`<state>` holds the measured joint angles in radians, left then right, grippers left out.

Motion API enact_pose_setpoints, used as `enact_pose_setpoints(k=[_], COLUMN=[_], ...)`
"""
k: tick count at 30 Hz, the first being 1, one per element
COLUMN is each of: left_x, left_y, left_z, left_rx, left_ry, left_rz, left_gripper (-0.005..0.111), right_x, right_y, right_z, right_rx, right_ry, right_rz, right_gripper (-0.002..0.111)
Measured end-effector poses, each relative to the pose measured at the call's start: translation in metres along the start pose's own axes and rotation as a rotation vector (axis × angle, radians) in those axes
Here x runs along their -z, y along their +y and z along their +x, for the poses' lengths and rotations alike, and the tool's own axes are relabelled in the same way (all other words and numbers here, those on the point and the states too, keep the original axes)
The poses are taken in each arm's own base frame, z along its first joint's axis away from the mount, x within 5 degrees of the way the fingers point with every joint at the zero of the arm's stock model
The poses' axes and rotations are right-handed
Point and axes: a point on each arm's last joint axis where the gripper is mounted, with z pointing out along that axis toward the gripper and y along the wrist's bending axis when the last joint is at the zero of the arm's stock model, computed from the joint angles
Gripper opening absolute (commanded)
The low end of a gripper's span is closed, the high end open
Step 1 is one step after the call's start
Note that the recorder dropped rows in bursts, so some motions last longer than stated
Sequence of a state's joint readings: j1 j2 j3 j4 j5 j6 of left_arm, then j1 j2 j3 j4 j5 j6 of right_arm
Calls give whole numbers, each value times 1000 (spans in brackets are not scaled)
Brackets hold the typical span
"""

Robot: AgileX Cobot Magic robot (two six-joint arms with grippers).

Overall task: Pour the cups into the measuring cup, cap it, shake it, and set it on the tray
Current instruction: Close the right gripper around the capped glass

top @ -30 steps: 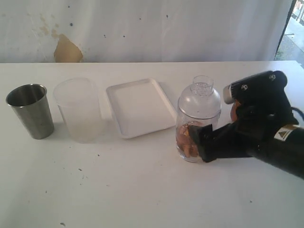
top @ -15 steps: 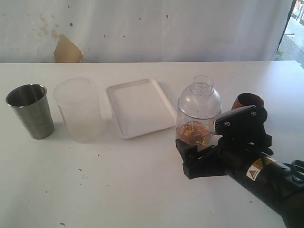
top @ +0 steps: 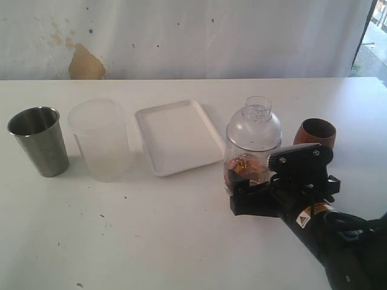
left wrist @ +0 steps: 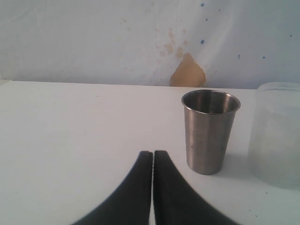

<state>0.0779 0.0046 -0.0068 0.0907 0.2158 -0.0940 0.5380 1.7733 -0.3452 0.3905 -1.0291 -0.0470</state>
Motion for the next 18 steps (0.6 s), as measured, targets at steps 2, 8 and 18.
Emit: enact_pose_setpoints(k=[2, 8, 18], left_x=[0, 0, 0], left_y=[0, 0, 0], left_z=[0, 0, 0], left_rx=[0, 0, 0], left_ry=[0, 0, 0], left_rz=[0, 0, 0], left_gripper=[1, 1, 1], right_x=[-7, -27, -33], right_y=[2, 9, 12], right_z=[2, 3, -1], right_rx=[2, 0, -4], right_ry=[4, -3, -28], right_rz=[1, 0, -2], right_gripper=[105, 105, 105])
